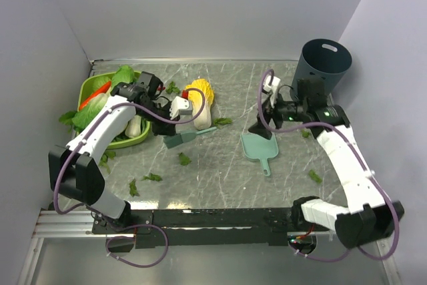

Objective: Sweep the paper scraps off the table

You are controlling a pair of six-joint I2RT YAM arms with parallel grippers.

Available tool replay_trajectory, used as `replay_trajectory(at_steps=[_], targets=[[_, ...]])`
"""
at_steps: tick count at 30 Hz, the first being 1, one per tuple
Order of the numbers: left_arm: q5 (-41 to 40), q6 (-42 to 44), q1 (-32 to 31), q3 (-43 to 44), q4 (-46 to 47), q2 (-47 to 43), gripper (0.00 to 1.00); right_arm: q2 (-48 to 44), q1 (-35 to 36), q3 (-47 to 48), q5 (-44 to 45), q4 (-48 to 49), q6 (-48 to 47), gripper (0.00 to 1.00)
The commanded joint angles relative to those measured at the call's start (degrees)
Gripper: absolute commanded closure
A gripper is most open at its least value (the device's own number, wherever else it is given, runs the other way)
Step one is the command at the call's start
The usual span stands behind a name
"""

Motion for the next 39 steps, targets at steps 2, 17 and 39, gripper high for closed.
replay_trajectory(at_steps=[2, 17, 39], targets=[[10.7, -6.1, 0.0, 2.8, -1.1, -2.6, 0.99, 6.4, 4.7, 3.6, -9.7, 6.8, 0.4, 0.05], [14.1, -7.5, -0.1, 13.9, -8.0, -3.6, 0.99, 18.2, 15.2, 10.3, -7.8, 9.0, -12.5, 0.05], [18.1, -16.7, 0.0, 14.5, -0.3, -5.8, 0.97, 17.5, 17.5, 6.0, -8.3, 8.5, -7.6, 1.0]])
